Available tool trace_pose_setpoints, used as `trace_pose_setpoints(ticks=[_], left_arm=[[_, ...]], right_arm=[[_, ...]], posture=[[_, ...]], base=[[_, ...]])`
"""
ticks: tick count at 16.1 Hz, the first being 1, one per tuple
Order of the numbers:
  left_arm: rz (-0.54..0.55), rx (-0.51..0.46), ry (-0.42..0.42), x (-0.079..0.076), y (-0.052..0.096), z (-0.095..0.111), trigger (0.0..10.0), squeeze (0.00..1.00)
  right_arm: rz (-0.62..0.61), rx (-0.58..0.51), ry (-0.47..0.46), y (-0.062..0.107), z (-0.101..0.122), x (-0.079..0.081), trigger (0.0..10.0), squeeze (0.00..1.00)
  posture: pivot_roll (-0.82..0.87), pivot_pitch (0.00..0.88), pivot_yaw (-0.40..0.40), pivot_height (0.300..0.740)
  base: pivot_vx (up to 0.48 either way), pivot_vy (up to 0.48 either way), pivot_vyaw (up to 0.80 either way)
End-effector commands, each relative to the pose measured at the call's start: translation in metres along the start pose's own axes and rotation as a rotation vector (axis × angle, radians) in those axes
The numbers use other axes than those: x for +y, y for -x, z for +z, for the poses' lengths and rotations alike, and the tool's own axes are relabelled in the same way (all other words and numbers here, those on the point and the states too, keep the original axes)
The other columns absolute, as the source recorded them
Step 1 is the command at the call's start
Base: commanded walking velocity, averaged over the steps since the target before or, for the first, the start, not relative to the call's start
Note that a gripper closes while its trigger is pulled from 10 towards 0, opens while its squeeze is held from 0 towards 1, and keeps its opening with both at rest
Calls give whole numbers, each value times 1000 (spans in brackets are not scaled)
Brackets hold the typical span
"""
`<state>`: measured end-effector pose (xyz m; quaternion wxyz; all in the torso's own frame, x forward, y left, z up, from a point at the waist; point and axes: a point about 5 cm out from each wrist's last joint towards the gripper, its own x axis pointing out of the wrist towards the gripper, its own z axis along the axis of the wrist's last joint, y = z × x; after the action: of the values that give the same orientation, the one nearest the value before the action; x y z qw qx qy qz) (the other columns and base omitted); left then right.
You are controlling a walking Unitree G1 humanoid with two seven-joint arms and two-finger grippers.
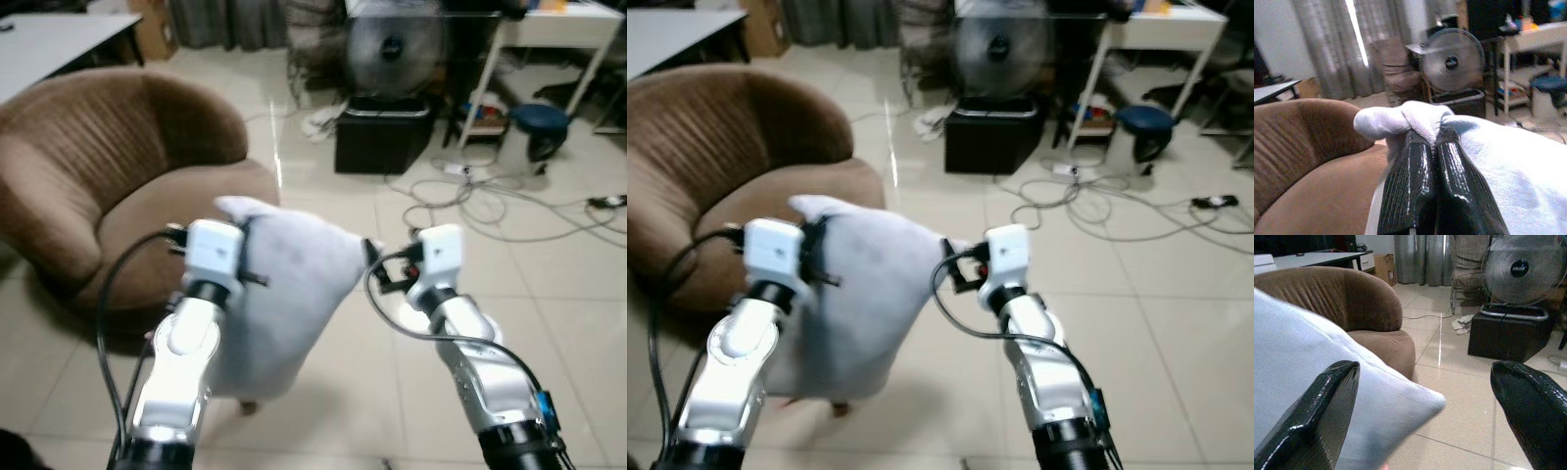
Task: Move the pillow to the sofa from floor
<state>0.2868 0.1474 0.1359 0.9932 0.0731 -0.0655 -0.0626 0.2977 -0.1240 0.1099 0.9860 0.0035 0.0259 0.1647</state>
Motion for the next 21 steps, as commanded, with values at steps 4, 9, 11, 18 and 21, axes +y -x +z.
trace_pose_setpoints(ticks=[4,9,11,18,21], left_arm=[[26,-64,23,1,-5,13,10000,0],[36,-73,0,3,-4,13,10000,0],[47,-71,-1,4,-2,12,10000,0],[66,-60,-1,8,1,9,10000,0],[57,-51,4,4,0,6,10000,0]], right_arm=[[-33,12,16,2,-1,-10,10000,0],[-39,19,-14,-3,0,-11,10000,0],[-33,19,-11,-3,1,-11,10000,0],[-51,36,-13,-1,-2,-14,10000,0],[-74,54,-15,2,-5,-20,10000,0]], posture=[[67,0,59,740],[81,0,38,740],[85,0,34,740],[82,0,33,740],[69,0,38,740]], base=[[0,0,0],[249,0,-173],[366,0,-228],[401,0,0],[417,0,0]])
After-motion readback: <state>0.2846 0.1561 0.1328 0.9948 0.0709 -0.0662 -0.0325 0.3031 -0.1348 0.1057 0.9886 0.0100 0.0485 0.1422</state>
